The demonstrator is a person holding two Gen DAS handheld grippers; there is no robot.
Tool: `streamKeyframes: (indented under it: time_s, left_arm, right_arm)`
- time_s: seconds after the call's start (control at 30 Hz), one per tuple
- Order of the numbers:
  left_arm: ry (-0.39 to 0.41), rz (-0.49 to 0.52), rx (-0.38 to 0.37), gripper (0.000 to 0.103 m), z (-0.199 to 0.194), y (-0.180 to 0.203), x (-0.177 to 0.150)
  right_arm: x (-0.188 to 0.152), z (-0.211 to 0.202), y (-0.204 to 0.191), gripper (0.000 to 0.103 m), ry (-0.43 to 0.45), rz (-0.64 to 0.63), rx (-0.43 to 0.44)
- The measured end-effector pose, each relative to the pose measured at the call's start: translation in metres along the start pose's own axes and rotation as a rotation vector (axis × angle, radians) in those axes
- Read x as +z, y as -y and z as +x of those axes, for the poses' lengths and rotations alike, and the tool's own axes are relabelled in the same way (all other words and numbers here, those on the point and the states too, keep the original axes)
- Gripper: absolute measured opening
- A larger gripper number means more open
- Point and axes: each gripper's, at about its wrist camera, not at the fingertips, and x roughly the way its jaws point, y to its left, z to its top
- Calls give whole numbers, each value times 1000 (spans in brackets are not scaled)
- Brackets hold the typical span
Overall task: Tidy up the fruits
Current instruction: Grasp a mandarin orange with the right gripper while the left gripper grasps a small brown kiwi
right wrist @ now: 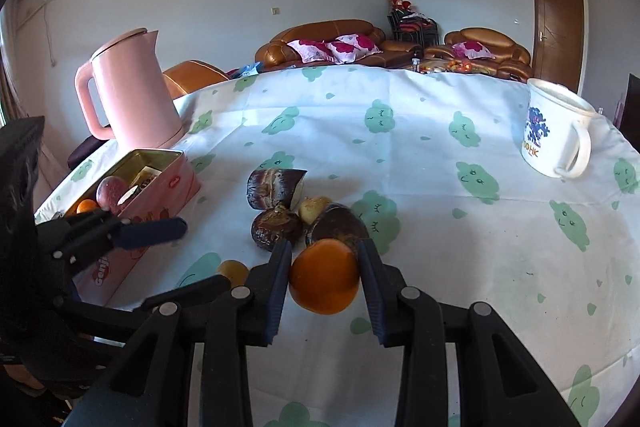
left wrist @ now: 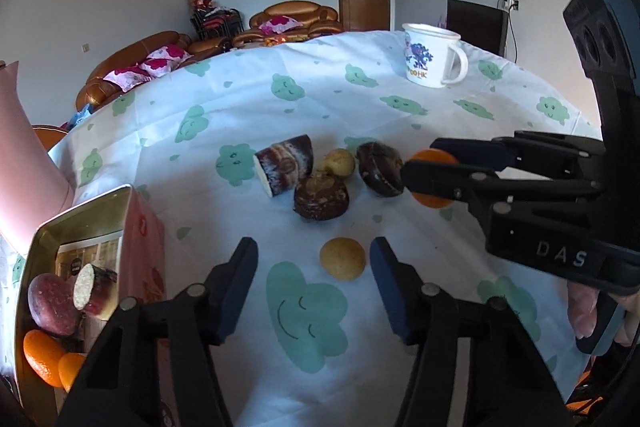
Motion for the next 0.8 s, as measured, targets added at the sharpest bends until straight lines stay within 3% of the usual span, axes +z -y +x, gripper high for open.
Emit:
streamKeyframes:
  time_s: [0.23,0.27,0.43,0.8]
  left_arm:
    - [-74,20,-99,37,17,9,2]
    - [-90,13,-104,30,20,8,3]
    - [-85,-4,-114,29,19,5,2]
    - [22,-51,-87,29,-1,-6,2]
  right_arm:
    - [0,1,-4,37,-3,-15,-9]
    - [0,1,-5,37,-5,-16,-9]
    - [0,-1,-7,37,1,-27,-12]
    - [-1,-9,-9,37,39,-46,-6]
